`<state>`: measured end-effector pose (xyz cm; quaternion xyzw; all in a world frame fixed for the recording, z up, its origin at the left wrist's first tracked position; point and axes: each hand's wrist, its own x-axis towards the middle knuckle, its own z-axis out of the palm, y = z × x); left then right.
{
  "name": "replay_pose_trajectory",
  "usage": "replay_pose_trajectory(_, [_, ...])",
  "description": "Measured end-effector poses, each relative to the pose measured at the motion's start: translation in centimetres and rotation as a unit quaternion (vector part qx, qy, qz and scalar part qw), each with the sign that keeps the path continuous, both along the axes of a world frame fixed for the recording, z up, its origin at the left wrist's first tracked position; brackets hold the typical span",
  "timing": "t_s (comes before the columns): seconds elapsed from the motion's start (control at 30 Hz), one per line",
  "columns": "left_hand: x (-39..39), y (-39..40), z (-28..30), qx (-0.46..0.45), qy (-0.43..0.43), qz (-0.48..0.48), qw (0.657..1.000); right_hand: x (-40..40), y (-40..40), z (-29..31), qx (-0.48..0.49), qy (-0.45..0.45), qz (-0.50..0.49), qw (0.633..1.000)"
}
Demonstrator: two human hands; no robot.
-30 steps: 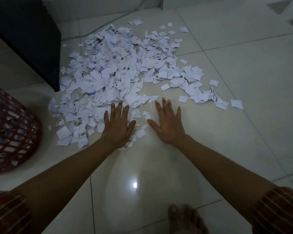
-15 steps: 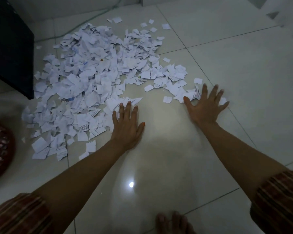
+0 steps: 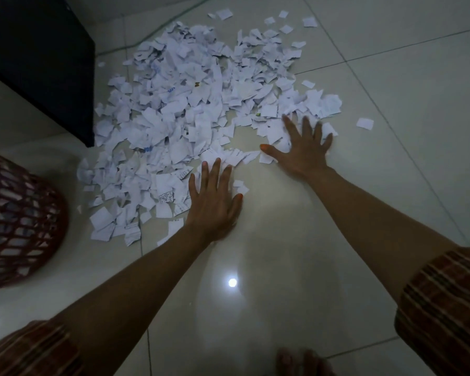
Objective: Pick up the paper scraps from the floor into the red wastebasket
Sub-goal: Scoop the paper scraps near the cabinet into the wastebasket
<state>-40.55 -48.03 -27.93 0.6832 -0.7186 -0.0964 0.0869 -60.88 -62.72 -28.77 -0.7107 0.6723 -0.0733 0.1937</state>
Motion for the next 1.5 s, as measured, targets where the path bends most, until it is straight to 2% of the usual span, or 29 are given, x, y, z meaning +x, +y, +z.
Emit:
replay_pose_trajectory(0.3, [5.4,2.9,0.1,0.012,0.004,0.034,0.999,6.7,4.6,-0.9,-0.069,-0.02,0.172,0.982])
replay_pose_trajectory(0.43, [7.0,5.1,0.1,0.012,-0.003,0.052,0.999,8.7,6.1,-0.2,-0.057,-0.037,0.171,0.983])
replay_pose_trajectory(0.57, [6.5,6.6,0.3,0.039,-0.029,0.081,0.996,10.2,6.6,-0.4,-0.045,0.009,0.167,0.985])
replay_pose_trajectory(0.63, [5.9,6.8,0.2,0.05,-0.026,0.099,0.993,10.3,6.5,-1.1,-0.084,0.035,0.168,0.982])
replay_pose_trajectory(0.77, [4.6,6.0,-0.1,0.079,-0.013,0.126,0.989,9.8,6.5,-1.3,-0.211,-0.001,0.17,0.963])
replay_pose_trajectory(0.93, [3.3,4.1,-0.9,0.09,-0.007,0.155,0.984,9.1,6.8,-1.0,-0.213,-0.031,0.185,0.959])
replay_pose_trajectory(1.07, [3.3,3.2,-1.5,0.073,-0.019,0.13,0.989,8.4,6.8,-1.3,-0.214,-0.063,0.181,0.958])
replay_pose_trajectory(1.27, [5.6,1.5,-1.5,0.019,0.041,0.124,0.991,8.3,7.1,-1.3,-0.213,-0.079,0.162,0.96])
replay_pose_trajectory(1.4, [6.6,0.9,-1.3,-0.011,0.014,0.096,0.995,8.4,7.2,-1.0,-0.211,-0.087,0.172,0.958])
replay_pose_trajectory(1.5, [6.9,0.7,-1.4,-0.033,0.03,0.067,0.997,8.3,7.2,-0.9,-0.204,-0.092,0.165,0.961])
